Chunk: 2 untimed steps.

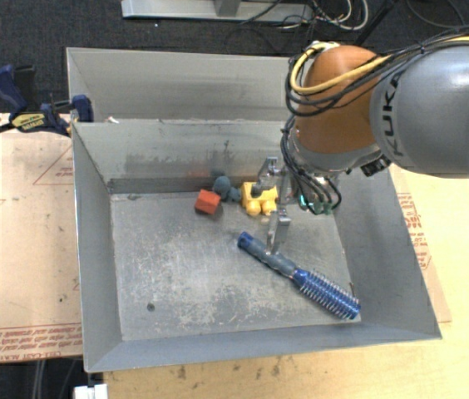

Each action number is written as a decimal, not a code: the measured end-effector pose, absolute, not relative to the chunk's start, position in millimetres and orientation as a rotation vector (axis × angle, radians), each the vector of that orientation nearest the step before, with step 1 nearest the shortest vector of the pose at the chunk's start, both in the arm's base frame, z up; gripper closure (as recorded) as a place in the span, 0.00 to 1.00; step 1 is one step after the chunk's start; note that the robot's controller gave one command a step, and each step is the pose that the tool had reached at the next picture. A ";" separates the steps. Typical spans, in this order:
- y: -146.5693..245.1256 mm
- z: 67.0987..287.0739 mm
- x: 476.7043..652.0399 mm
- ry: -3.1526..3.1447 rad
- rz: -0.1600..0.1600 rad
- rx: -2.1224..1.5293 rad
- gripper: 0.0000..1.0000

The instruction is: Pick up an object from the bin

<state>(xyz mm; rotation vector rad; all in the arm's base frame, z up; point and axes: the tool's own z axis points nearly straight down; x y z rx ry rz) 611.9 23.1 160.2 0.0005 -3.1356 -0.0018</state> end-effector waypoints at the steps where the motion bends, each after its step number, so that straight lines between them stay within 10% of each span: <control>1: -19.0 78.6 549.2 -3.136 -0.003 -0.235 0.00; 2: -18.1 80.4 550.8 -3.139 -0.002 -0.230 1.00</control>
Offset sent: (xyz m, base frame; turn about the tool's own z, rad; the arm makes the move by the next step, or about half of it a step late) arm -0.0627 -0.0416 -0.0806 0.1469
